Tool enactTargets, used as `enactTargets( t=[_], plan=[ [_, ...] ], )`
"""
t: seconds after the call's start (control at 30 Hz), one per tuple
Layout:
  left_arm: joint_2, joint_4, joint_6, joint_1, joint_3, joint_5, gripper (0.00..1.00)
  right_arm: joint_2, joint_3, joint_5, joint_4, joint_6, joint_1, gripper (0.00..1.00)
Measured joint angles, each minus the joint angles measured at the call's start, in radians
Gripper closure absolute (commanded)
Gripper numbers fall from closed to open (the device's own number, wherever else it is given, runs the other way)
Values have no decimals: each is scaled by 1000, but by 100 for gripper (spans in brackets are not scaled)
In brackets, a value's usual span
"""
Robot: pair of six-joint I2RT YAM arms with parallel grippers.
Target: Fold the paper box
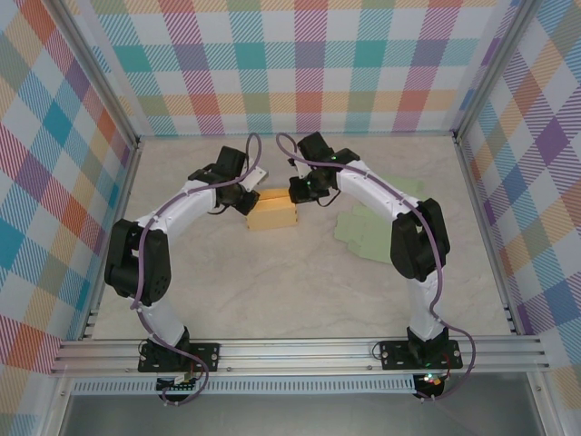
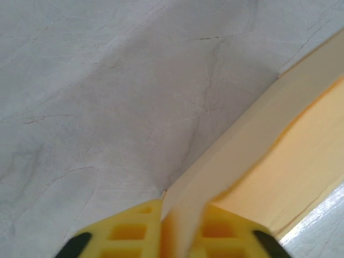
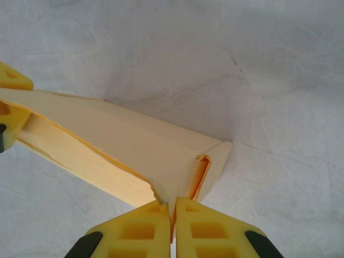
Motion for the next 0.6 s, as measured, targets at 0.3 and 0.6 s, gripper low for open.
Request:
enactTargets(
  t=[0.3, 0.6],
  plan=[
    [-3, -4, -139, -15, 0, -31, 77, 0, -20, 87, 52, 0, 18, 91],
    [-3, 11, -289, -16, -5, -51, 69, 0, -32, 154, 74, -4, 33, 92]
  ],
)
